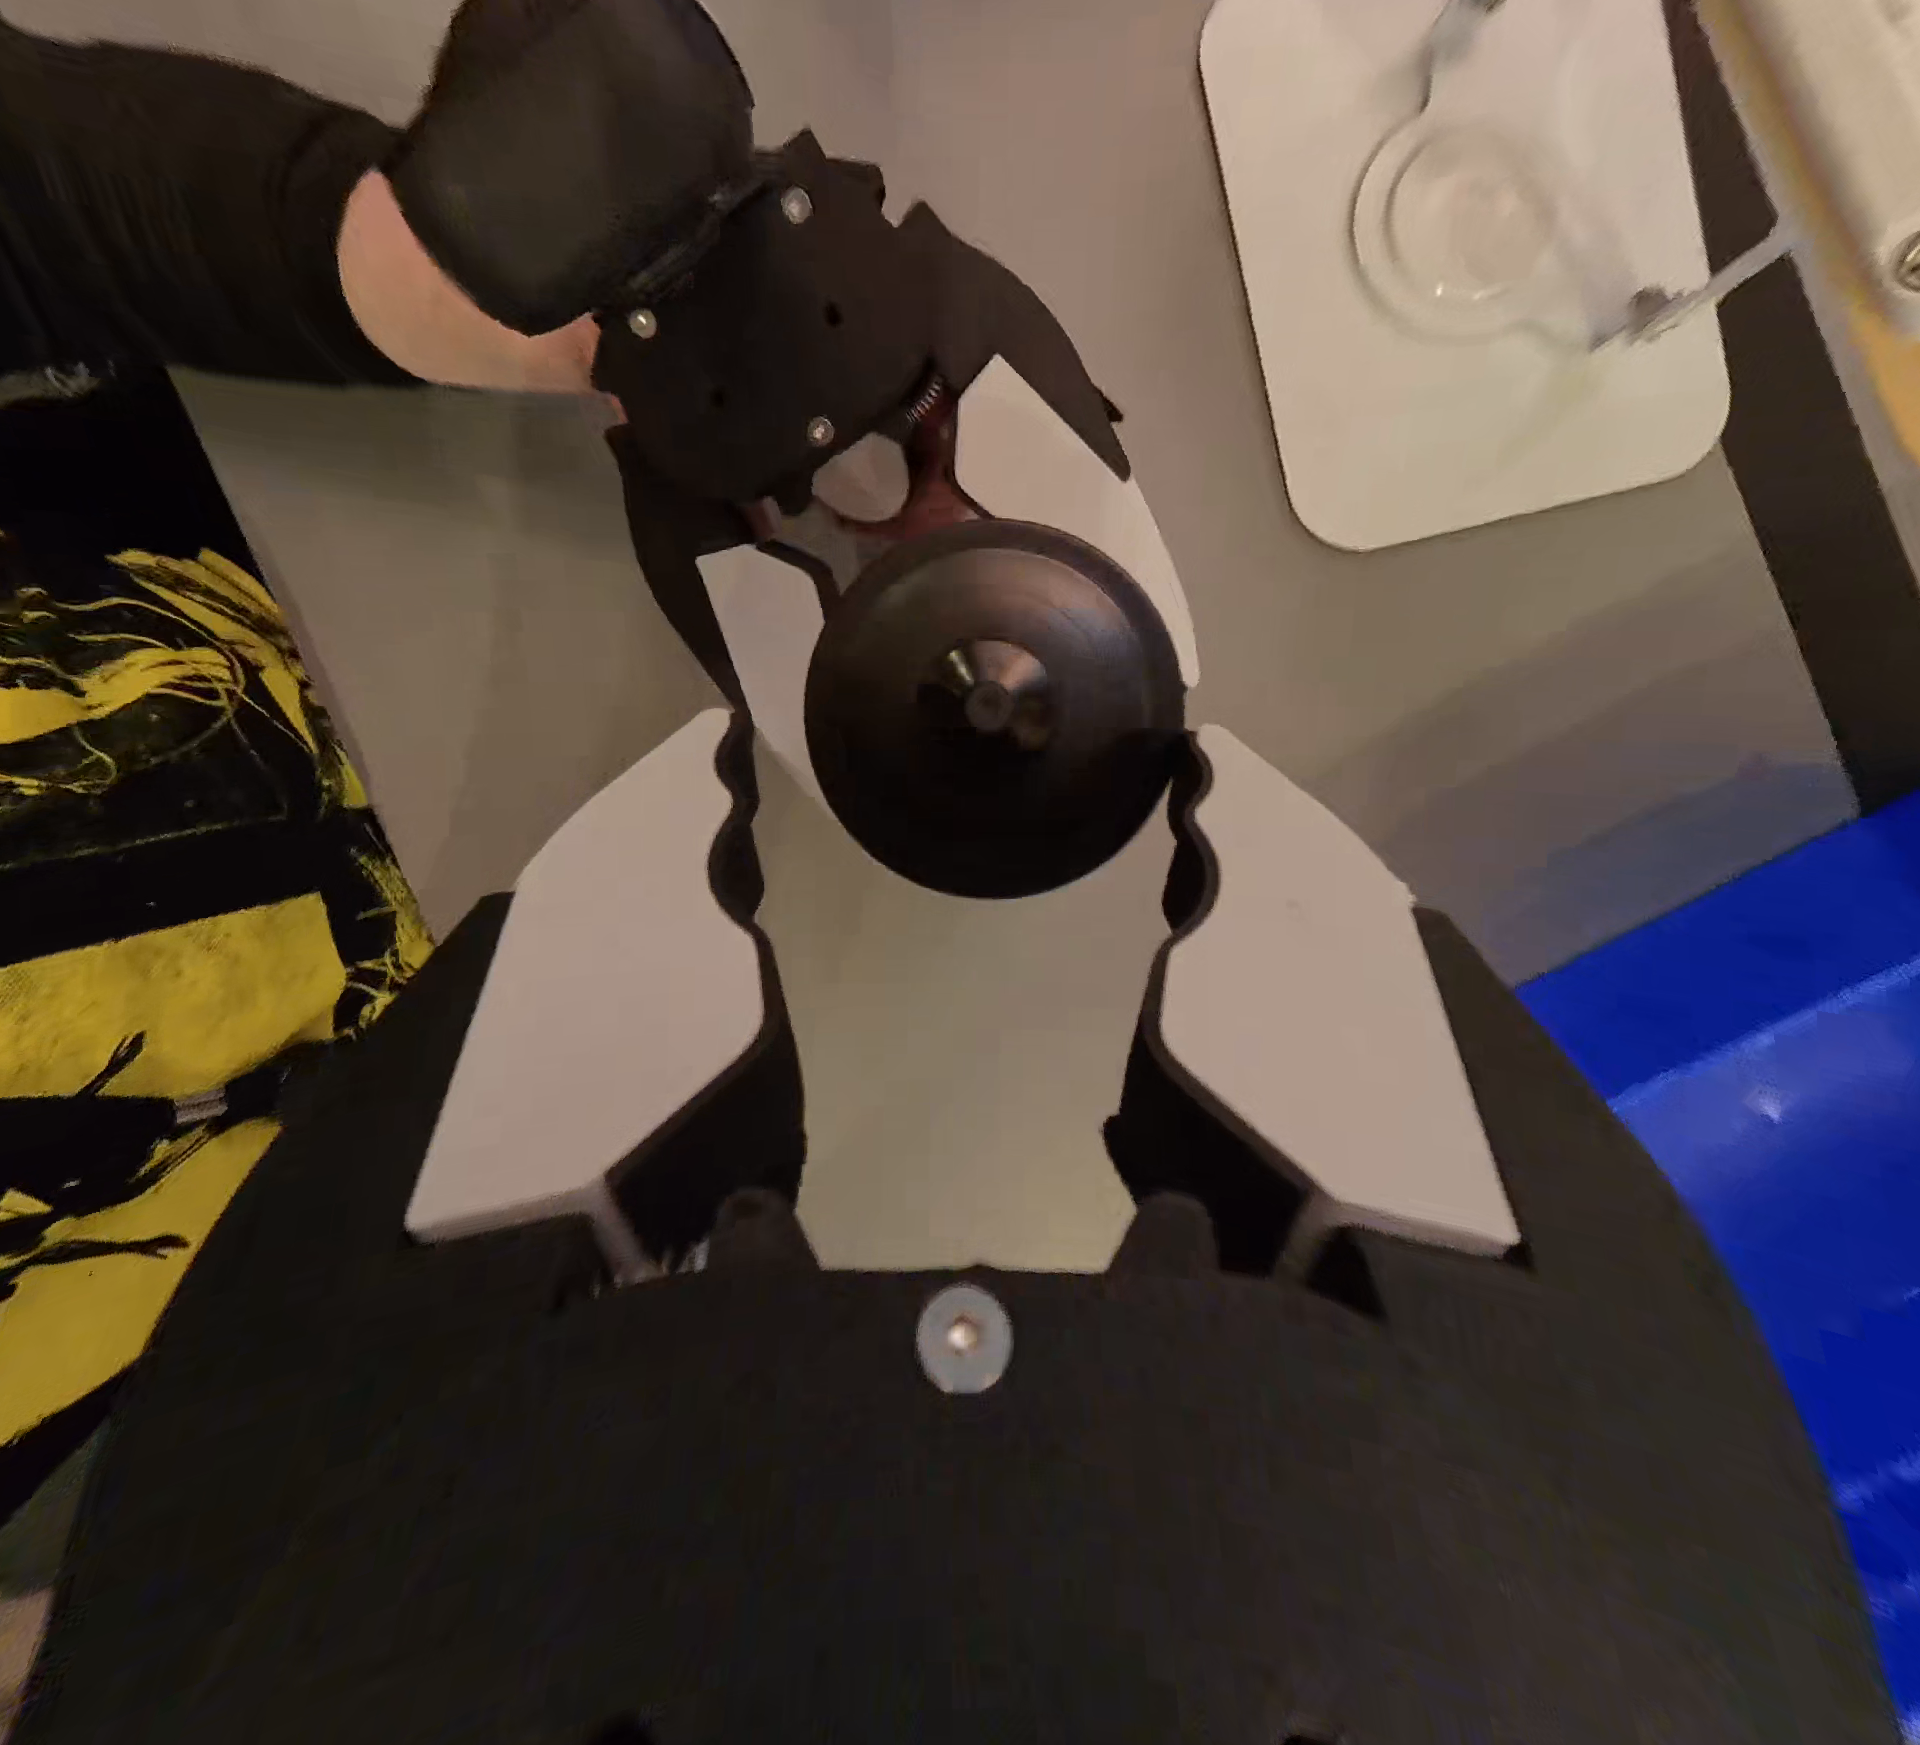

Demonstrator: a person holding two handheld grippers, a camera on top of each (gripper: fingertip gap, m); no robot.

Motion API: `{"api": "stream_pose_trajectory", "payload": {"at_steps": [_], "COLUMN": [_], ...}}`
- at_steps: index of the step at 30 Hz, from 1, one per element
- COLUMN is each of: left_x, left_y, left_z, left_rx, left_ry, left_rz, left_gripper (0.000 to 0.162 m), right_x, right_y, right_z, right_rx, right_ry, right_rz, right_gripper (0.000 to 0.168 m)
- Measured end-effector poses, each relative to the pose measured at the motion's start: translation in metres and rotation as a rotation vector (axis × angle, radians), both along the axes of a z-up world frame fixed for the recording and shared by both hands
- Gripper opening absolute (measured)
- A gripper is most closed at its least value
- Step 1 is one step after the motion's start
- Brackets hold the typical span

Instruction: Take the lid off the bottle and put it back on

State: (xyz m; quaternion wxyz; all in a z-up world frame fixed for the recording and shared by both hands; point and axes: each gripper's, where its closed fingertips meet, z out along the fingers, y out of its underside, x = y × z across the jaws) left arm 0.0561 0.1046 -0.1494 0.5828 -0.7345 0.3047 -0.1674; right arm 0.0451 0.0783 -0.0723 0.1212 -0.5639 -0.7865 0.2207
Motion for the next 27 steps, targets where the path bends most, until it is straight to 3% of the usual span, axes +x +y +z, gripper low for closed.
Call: {"api": "stream_pose_trajectory", "payload": {"at_steps": [6,13,27], "left_x": [0.002,0.0,0.001], "left_y": [0.0,0.001,0.001], "left_z": [0.0,0.0,0.0], "left_rx": [0.005,-0.004,-0.003], "left_ry": [0.003,-0.01,-0.015], "left_rz": [-0.002,-0.005,-0.015], "left_gripper": [0.089,0.089,0.088], "right_x": [0.002,-0.002,0.002], "right_y": [0.004,0.004,0.007], "right_z": [-0.008,-0.011,-0.012], "right_rx": [0.048,0.039,0.134], "right_ry": [-0.205,-0.241,-0.308], "right_rz": [0.004,-0.006,0.273], "right_gripper": [0.071,0.072,0.072]}}
